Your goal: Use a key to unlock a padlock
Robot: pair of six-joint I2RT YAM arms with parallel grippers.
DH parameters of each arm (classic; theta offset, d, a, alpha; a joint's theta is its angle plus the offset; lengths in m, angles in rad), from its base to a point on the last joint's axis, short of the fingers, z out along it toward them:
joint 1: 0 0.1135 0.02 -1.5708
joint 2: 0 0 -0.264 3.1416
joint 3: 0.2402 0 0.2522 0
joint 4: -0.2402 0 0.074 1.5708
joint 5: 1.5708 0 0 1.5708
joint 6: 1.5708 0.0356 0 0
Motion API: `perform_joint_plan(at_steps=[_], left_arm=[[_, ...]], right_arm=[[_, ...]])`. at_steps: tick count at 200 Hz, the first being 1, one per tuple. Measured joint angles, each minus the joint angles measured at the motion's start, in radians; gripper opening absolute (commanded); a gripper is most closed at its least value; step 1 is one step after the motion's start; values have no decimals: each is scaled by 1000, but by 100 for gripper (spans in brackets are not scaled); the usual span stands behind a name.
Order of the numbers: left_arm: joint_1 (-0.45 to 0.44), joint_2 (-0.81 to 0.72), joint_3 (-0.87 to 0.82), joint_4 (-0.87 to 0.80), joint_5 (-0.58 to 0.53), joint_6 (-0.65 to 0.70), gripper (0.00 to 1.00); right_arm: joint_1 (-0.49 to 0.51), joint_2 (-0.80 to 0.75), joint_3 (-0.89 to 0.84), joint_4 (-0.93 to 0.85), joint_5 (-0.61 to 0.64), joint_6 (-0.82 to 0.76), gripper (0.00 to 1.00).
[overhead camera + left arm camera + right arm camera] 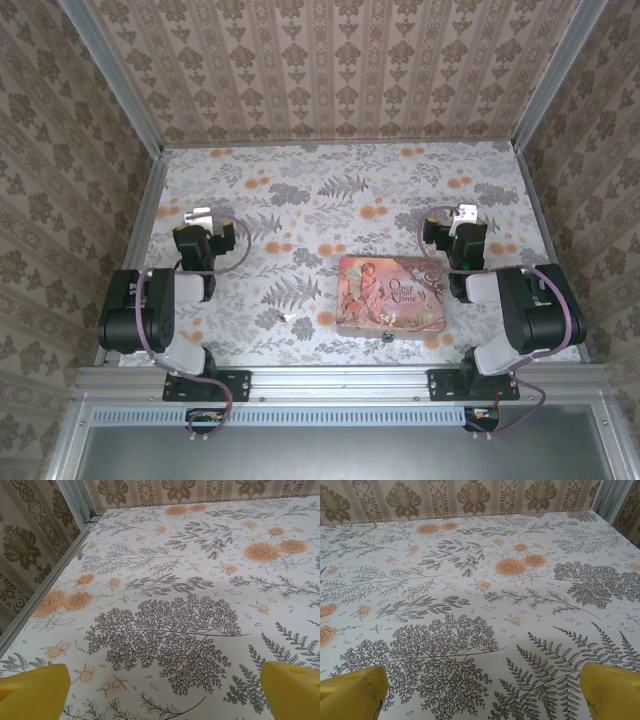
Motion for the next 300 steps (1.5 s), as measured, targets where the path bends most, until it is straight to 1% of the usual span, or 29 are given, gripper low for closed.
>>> perform_joint_plan(at_steps=[229, 253, 283, 300], left_arm=[[-1, -1, 0, -4, 0, 3, 100], [-3, -34, 1, -44, -2, 7, 100], [-3, -122, 13, -132, -21, 7, 100], [-7, -169, 39, -192, -36, 7, 100]], right_arm=[[0, -7, -13, 8, 10, 3, 100], [0, -33, -43, 28, 15, 8, 100], [0, -47, -59, 47, 19, 8, 100], [-1, -95, -52, -21, 22, 10, 100]])
